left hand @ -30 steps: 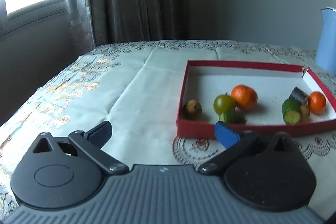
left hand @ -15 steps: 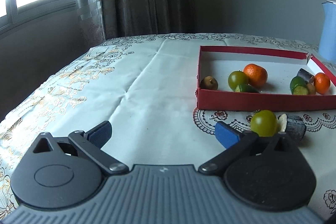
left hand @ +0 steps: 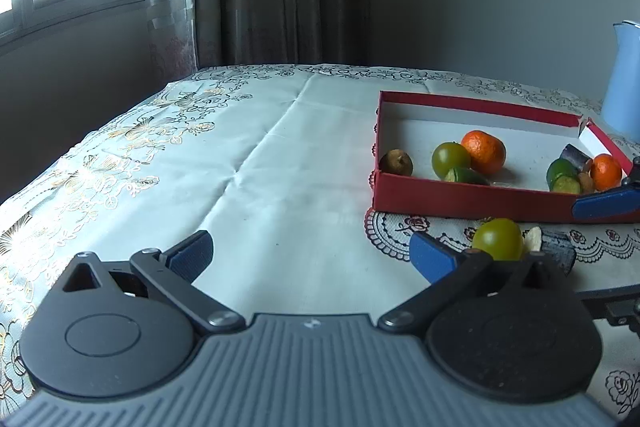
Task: Organize fruits
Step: 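Close the right gripper on the wooden log piece beside the tray, then carry the log piece into the tray with the right gripper and release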
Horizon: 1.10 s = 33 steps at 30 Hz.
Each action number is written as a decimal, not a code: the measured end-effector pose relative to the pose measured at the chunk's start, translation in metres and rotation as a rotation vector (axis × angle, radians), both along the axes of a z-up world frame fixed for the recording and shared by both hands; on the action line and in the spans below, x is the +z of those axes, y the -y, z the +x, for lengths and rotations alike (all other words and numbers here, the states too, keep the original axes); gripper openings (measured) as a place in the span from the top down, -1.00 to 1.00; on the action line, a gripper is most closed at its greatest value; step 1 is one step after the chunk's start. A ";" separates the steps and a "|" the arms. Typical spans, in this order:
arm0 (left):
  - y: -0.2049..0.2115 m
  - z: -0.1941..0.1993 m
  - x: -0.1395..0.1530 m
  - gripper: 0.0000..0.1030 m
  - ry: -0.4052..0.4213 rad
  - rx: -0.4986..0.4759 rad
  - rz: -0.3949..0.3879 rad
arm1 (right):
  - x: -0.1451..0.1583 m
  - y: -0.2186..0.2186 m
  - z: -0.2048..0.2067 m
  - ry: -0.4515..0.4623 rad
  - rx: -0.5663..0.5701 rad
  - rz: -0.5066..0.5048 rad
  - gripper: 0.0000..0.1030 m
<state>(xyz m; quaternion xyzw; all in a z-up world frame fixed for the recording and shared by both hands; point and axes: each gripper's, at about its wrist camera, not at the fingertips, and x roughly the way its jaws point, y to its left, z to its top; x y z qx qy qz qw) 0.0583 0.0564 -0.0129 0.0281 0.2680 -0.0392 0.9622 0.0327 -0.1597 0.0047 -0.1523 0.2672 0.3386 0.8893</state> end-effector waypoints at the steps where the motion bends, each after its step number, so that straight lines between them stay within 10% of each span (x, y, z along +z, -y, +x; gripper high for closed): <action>1: 0.000 0.000 0.000 -1.00 0.001 0.000 0.001 | -0.001 -0.001 0.001 -0.001 0.005 -0.004 -0.50; 4: 0.000 0.000 0.000 -1.00 0.002 -0.001 0.003 | -0.004 -0.005 0.004 0.002 0.014 -0.015 -0.46; 9: 0.000 0.000 0.000 -1.00 0.000 0.000 -0.001 | -0.011 -0.009 0.017 -0.026 -0.017 -0.031 0.26; 33: 0.001 -0.003 0.002 -1.00 0.018 0.006 0.014 | 0.028 0.022 0.009 0.186 -0.356 0.132 0.32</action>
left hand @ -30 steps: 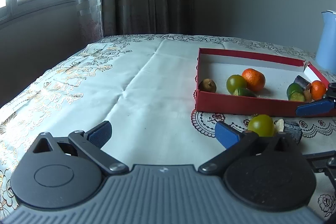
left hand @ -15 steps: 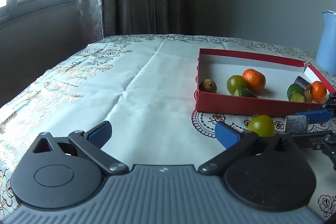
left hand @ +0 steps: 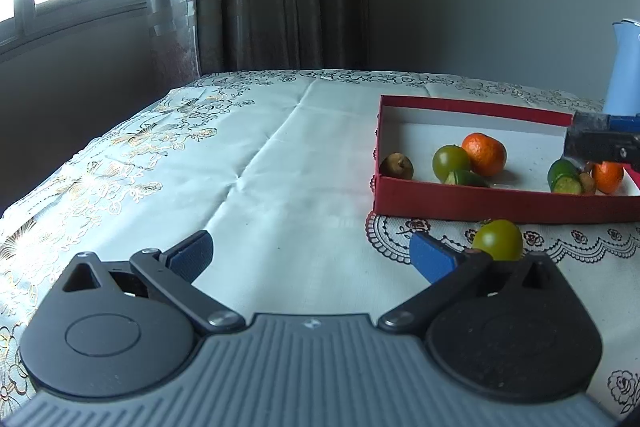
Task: Organize fruits
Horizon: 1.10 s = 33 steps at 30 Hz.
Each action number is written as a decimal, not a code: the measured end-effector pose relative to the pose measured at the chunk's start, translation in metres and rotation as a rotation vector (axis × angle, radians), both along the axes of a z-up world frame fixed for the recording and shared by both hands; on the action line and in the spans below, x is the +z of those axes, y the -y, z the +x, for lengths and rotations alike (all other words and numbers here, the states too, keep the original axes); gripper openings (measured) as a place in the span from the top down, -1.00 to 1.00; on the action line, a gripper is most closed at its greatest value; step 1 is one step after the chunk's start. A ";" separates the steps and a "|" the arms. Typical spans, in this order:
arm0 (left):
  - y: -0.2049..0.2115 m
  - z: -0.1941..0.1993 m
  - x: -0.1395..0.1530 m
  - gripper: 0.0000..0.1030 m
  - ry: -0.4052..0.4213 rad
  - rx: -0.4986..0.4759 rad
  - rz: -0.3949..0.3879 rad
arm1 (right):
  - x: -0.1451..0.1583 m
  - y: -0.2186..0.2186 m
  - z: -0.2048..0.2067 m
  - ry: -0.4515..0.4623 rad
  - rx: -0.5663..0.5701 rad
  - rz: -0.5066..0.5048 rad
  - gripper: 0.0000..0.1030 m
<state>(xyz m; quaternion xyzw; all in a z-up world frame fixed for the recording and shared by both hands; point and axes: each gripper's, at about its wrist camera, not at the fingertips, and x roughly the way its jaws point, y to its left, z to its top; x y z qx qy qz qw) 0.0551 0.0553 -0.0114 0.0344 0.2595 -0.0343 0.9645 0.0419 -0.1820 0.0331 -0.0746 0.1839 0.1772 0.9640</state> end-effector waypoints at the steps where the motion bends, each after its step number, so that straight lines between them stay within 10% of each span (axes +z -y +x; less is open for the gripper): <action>1: 0.000 0.000 0.000 -1.00 0.001 0.001 0.001 | -0.001 -0.001 0.005 0.005 -0.022 0.002 0.32; 33: 0.000 0.000 0.000 -1.00 0.003 0.003 0.003 | -0.027 0.010 0.072 -0.051 -0.333 0.038 0.32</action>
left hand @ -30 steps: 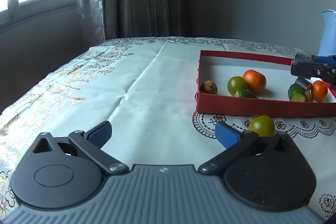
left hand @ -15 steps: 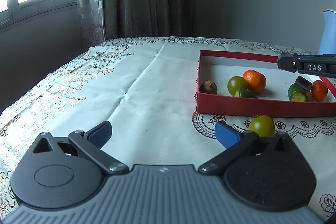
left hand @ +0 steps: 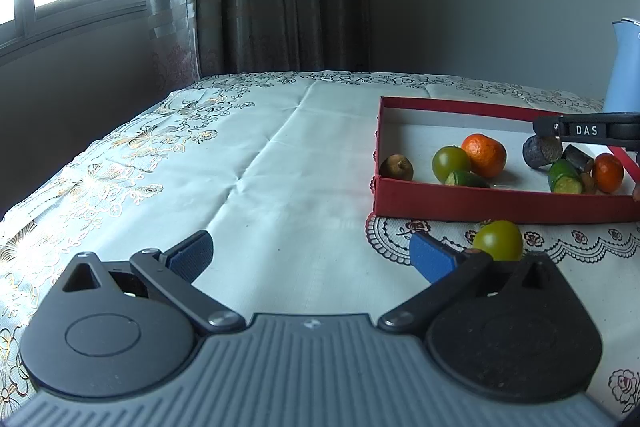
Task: Organize fruits
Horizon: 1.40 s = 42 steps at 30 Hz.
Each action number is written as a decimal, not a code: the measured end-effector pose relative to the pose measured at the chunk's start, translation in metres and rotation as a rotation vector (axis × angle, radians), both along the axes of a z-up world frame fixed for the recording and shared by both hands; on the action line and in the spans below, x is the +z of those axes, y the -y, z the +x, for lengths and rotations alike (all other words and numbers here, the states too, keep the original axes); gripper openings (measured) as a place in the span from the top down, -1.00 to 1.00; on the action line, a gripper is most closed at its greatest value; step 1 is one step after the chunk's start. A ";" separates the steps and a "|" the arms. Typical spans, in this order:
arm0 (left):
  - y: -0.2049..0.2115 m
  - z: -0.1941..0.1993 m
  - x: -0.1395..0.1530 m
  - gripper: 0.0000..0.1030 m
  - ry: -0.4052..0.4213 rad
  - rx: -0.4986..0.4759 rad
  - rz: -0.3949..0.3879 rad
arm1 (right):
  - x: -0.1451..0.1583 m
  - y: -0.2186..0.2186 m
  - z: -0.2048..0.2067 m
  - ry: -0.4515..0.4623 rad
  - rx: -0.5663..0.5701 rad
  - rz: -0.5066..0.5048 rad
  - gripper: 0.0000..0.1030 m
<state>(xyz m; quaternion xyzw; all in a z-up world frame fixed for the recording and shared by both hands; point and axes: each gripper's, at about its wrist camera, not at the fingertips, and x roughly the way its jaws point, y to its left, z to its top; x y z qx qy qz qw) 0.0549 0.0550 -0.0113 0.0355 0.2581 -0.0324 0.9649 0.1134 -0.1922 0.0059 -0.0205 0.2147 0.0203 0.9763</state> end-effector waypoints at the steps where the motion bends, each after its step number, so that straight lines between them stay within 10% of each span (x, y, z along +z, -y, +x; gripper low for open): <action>1: 0.000 0.000 0.000 -1.00 -0.001 0.000 0.000 | 0.000 0.000 0.000 0.000 -0.001 -0.005 0.32; 18: 0.001 0.000 0.001 -1.00 0.004 0.001 0.003 | 0.030 0.025 -0.074 0.053 0.072 0.106 0.32; 34: 0.003 -0.008 0.002 -1.00 0.038 -0.018 0.022 | -0.021 0.073 -0.156 -0.119 0.012 0.189 0.29; 42: 0.008 -0.016 0.004 -1.00 0.049 -0.133 0.004 | -0.021 0.084 -0.156 -0.103 0.001 0.254 -0.06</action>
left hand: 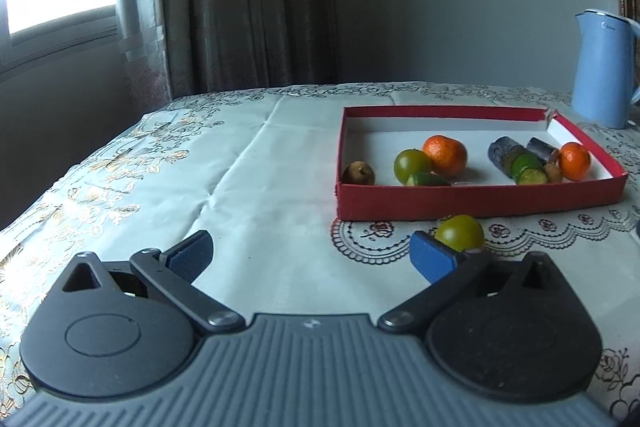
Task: Organize fruits
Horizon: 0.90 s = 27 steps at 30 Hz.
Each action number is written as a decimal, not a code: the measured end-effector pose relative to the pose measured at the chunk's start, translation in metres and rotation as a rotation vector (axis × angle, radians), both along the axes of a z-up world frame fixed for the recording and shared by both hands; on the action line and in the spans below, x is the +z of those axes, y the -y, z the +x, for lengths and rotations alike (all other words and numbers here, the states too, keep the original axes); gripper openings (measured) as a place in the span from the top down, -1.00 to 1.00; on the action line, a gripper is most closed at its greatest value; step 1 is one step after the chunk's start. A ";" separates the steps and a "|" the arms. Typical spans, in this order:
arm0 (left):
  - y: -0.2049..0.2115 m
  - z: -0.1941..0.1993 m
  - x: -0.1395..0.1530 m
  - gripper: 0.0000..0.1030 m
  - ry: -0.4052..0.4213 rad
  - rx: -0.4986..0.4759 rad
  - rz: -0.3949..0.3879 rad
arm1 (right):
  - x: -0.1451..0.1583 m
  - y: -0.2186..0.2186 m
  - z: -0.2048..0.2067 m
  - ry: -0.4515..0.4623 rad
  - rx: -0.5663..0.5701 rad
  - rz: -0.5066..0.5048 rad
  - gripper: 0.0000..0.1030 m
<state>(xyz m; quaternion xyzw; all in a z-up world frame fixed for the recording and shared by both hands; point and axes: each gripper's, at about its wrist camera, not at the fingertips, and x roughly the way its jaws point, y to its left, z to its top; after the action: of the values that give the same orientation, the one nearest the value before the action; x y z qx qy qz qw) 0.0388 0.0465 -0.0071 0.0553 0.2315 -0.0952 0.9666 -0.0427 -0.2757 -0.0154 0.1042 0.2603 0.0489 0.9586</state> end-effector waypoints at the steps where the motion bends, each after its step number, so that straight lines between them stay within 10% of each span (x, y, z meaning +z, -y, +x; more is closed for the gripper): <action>1: 0.001 -0.002 0.001 -1.00 -0.002 -0.030 -0.014 | 0.000 0.000 -0.001 0.003 -0.004 0.003 -0.11; 4: 0.010 -0.008 0.003 -1.00 0.014 -0.093 0.003 | 0.002 0.001 -0.002 0.009 -0.009 0.005 -0.39; 16: 0.092 -0.007 0.004 -1.00 0.011 -0.196 0.164 | -0.001 0.005 0.002 -0.023 -0.004 0.036 -0.41; 27: 0.106 0.025 -0.006 -1.00 -0.145 -0.097 0.138 | -0.001 0.005 0.001 -0.020 0.010 0.042 -0.41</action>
<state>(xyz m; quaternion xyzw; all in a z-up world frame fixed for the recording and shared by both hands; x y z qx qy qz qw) 0.0638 -0.0597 -0.0132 0.1260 0.3041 -0.1295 0.9354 -0.0412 -0.2806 -0.0166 0.1238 0.2694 0.0580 0.9533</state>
